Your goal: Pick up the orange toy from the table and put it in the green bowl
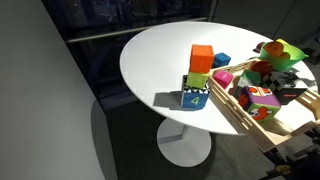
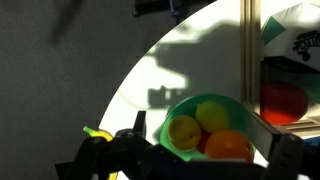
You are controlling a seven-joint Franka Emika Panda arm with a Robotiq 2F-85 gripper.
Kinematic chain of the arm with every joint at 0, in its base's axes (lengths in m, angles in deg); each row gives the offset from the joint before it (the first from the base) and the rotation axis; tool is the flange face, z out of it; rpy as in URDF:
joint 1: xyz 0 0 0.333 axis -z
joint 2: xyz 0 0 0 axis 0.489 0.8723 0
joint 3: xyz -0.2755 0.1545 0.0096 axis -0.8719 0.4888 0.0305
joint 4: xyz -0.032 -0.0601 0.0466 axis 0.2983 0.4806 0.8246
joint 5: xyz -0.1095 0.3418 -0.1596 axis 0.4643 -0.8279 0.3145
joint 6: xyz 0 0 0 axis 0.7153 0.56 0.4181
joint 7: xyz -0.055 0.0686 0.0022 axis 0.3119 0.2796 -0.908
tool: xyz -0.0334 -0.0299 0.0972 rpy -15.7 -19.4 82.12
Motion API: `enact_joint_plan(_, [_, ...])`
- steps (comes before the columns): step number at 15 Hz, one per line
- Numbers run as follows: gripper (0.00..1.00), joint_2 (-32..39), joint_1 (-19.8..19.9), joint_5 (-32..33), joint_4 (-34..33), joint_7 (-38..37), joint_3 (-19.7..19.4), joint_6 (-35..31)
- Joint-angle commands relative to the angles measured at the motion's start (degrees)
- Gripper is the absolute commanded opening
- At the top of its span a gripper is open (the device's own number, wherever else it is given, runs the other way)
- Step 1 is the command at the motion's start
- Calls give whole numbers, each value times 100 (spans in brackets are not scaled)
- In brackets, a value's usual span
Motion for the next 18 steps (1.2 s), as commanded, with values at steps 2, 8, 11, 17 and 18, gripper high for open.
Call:
enact_joint_plan(2, [100,-761,-120,223,333,-236,-36,112])
enact_joint_plan(8, [100,-1572,-330,189,770,-126,47,216])
enact_joint_plan(11, [100,-1890,-432,190,850,-156,100,503])
enact_joint_plan(17, [100,-1979,-513,110,758,-71,78,778])
enact_joint_plan(18, [100,-2000,-514,111,764,-71,80,790])
